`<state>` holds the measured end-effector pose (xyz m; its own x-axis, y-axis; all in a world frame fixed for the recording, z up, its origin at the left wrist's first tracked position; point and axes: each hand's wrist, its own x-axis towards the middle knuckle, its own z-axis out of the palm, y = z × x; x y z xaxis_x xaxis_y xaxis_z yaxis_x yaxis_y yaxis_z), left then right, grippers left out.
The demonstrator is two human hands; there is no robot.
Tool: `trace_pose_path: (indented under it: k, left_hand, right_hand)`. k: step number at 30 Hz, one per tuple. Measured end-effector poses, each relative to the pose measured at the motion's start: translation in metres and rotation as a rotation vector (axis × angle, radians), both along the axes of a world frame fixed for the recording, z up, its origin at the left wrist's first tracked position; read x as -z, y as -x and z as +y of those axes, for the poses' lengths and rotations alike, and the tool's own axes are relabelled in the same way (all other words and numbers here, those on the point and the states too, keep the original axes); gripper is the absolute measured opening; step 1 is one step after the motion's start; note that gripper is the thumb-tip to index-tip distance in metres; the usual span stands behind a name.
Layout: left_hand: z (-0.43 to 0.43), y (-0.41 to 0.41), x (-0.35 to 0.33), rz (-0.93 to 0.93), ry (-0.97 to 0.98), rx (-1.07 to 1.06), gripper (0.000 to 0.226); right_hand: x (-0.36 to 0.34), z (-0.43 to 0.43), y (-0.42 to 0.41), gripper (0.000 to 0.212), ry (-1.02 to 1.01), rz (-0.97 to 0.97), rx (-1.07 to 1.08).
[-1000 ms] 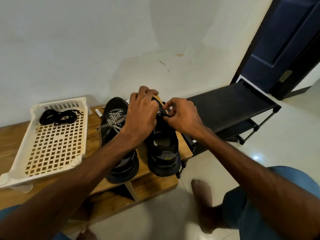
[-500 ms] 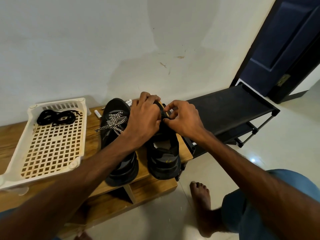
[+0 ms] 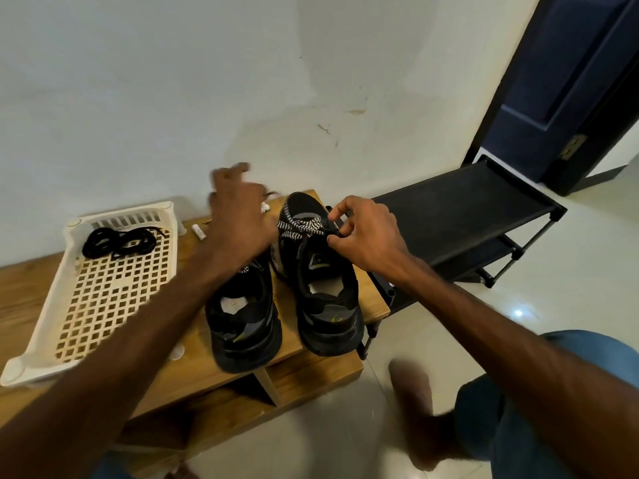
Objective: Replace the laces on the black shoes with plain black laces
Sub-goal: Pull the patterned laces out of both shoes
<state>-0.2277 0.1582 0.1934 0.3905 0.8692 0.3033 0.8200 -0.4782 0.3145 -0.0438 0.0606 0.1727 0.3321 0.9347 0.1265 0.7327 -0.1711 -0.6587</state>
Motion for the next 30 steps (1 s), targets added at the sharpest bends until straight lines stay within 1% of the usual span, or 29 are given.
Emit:
trace_pose_path:
  k: [2, 4, 7, 10, 13, 17, 20, 22, 23, 24, 26, 27, 28, 29, 30]
  left_hand:
    - [-0.018, -0.020, 0.009, -0.001, -0.045, 0.149, 0.039]
    - [-0.029, -0.035, 0.017, 0.045, -0.068, 0.223, 0.037]
    - [-0.034, -0.043, 0.026, 0.144, -0.111, 0.201, 0.029]
    - [-0.031, -0.040, 0.030, 0.114, -0.195, 0.210, 0.020]
    - [-0.030, -0.041, 0.029, 0.081, -0.181, 0.245, 0.021]
    - [-0.026, -0.036, 0.014, -0.005, -0.143, 0.165, 0.020]
    - [-0.007, -0.011, -0.017, -0.183, -0.225, 0.015, 0.016]
    - [0.003, 0.006, -0.033, -0.212, -0.284, -0.073, 0.020]
    - [0.006, 0.010, -0.036, -0.164, -0.250, -0.104, 0.024]
    - [0.006, 0.011, -0.038, -0.064, -0.173, -0.127, 0.030]
    - [-0.001, 0.005, -0.033, 0.183, 0.037, -0.170, 0.039]
    - [-0.008, 0.000, -0.028, 0.266, 0.109, -0.177, 0.039]
    - [-0.015, -0.005, -0.024, 0.315, 0.134, -0.168, 0.036]
    - [-0.020, -0.010, -0.022, 0.352, 0.107, -0.158, 0.032]
    - [-0.024, -0.013, -0.020, 0.373, 0.026, -0.147, 0.029]
  right_hand:
    - [0.000, 0.001, 0.000, 0.036, 0.009, -0.001, -0.004]
    - [-0.001, 0.001, 0.000, 0.038, 0.014, -0.014, -0.003]
    - [-0.002, 0.000, 0.000, 0.040, 0.018, -0.013, -0.007]
    - [-0.002, -0.001, -0.001, 0.040, 0.024, -0.003, -0.008]
    - [-0.002, 0.000, -0.001, 0.040, 0.027, 0.014, -0.001]
    - [-0.003, -0.001, -0.002, 0.037, 0.034, 0.038, 0.012]
    - [-0.004, -0.002, -0.006, 0.036, 0.040, 0.057, 0.018]
    - [-0.006, -0.002, -0.005, 0.035, 0.053, 0.055, 0.010]
    - [-0.006, -0.002, -0.003, 0.035, 0.060, 0.037, -0.002]
    - [-0.007, -0.002, 0.001, 0.034, 0.064, 0.001, -0.019]
    - [-0.008, -0.002, 0.008, 0.035, 0.059, -0.140, -0.054]
    - [-0.007, -0.002, 0.013, 0.037, 0.044, -0.225, -0.074]
    - [-0.007, 0.000, 0.017, 0.041, 0.023, -0.308, -0.097]
    - [-0.007, 0.003, 0.021, 0.044, 0.003, -0.387, -0.116]
    - [-0.006, 0.007, 0.025, 0.044, -0.008, -0.462, -0.129]
